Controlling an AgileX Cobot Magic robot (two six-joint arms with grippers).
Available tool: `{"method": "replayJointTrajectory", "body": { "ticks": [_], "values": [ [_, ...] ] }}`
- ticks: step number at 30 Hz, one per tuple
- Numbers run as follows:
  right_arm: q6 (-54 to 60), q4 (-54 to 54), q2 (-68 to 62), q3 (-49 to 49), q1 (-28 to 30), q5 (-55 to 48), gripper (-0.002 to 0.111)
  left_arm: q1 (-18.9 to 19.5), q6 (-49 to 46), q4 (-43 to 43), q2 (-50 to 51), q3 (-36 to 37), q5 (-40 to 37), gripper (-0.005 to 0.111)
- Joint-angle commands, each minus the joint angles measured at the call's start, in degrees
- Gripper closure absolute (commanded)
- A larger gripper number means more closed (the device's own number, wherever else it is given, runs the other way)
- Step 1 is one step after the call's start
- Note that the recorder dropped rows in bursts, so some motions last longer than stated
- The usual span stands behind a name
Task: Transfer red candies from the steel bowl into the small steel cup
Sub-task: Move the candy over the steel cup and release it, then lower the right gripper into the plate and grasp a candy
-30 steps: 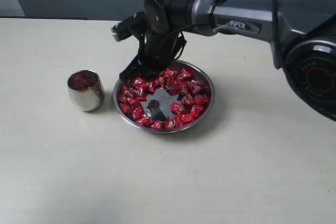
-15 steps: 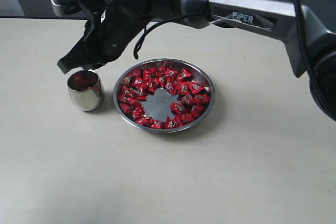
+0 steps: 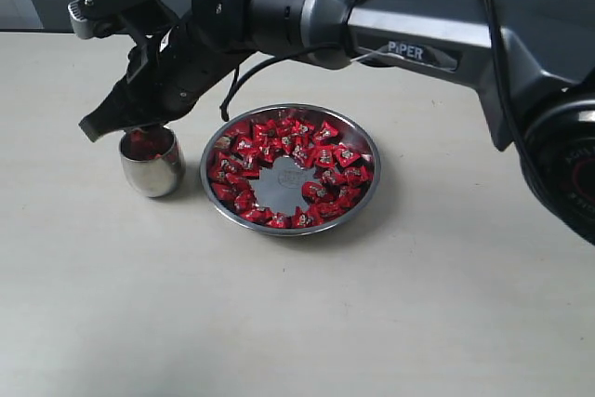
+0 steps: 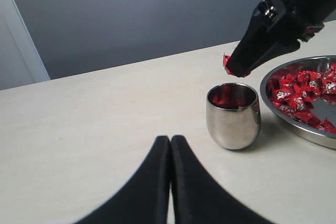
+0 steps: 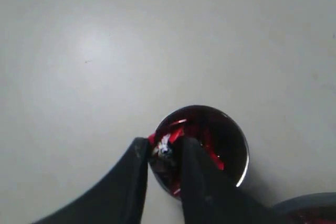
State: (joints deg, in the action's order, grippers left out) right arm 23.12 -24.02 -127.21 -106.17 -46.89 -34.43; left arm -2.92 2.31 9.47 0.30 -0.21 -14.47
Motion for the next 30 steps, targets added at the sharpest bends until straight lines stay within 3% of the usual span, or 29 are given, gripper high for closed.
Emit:
{"method": "replayJointTrajectory", "body": {
  "ticks": [1, 5, 10, 15, 18, 30],
  "values": [
    [0.69, -0.05, -1.43, -0.36, -0.06, 0.41, 0.078, 0.0, 0.16, -0.18, -0.3, 0.21, 0.59, 0.106],
    [0.69, 0.07, -1.7, -0.36, -0.06, 0.41, 0.074, 0.0, 0.16, -0.18, -0.3, 0.21, 0.59, 0.106],
    [0.83, 2.04, -1.7, -0.36, 0.15, -0.46, 0.057, 0.0, 0.16, -0.18, -0.3, 0.21, 0.59, 0.106],
    [-14.15, 20.29, -0.54, -0.36, 1.55, -5.11, 0.057, 0.0, 0.16, -0.18, -0.3, 0.21, 0.59, 0.106],
    [-21.84, 29.06, -1.56, -0.36, 4.76, -13.41, 0.06, 0.0, 0.16, -0.18, -0.3, 0.21, 0.59, 0.106],
    [-21.71, 33.9, -7.85, -0.26, 10.21, -17.66, 0.062, 0.0, 0.16, -0.18, -0.3, 0.21, 0.59, 0.106]
  ]
}}
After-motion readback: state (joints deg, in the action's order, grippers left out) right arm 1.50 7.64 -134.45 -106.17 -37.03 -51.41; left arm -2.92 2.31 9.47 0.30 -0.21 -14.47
